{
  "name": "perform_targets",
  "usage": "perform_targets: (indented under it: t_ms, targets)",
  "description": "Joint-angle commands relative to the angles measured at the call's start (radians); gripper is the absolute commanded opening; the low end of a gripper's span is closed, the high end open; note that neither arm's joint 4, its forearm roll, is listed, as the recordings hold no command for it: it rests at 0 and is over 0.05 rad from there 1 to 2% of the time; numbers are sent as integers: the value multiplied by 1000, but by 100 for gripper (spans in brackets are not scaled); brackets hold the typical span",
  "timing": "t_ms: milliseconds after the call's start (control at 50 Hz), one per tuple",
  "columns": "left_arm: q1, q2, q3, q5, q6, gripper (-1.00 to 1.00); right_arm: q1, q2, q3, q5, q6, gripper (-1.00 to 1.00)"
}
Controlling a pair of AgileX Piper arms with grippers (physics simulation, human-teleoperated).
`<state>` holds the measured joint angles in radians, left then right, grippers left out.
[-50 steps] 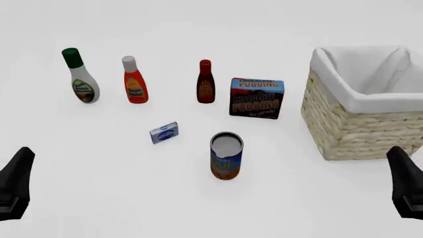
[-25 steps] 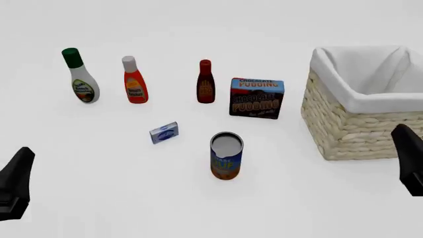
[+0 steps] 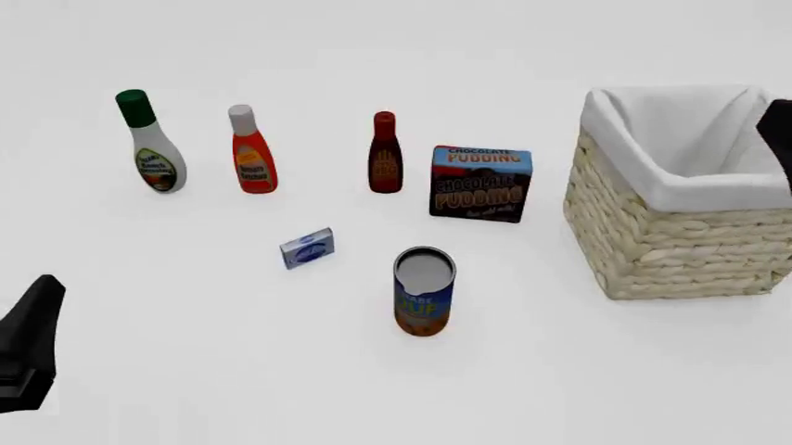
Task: Pick the bbq sauce and place it in the basket.
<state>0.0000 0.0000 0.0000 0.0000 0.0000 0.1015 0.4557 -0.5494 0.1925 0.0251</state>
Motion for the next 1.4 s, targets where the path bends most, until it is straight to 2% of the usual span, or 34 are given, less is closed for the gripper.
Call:
perform_targets:
  t_ms: [20,280,380,500,520,560,660,680,720,820,840,1060,1080,1100,1400]
  targets:
    - [0,0,0,0,0,100,40,186,-217,98,-5,100]
    - [0,0,0,0,0,100,110,371,-408,182,-62,100]
    - [0,0,0,0,0,100,134,452,-470,184,-53,100]
    - [0,0,0,0,0,100,184,612,-620,207,-64,100]
    - [0,0,0,0,0,100,233,758,-778,260,-89,100]
    - [0,0,0,0,0,100,241,809,-830,275,-115,100]
    - [0,0,0,0,0,100,253,871,-900,298,-116,100]
    - [0,0,0,0,0,100,268,924,-961,325,-137,100]
    - [0,0,0,0,0,100,278,942,-996,344,-124,100]
    - [0,0,0,0,0,100,302,986,-1063,386,-136,100]
    - [0,0,0,0,0,100,328,1036,-1140,432,-128,100]
    - [0,0,0,0,0,100,354,1147,-1265,501,-109,100]
    - [0,0,0,0,0,100,369,1207,-1341,533,-107,100]
    - [0,0,0,0,0,100,373,1220,-1357,543,-103,100]
    - [0,0,0,0,0,100,389,1372,-1536,614,-91,100]
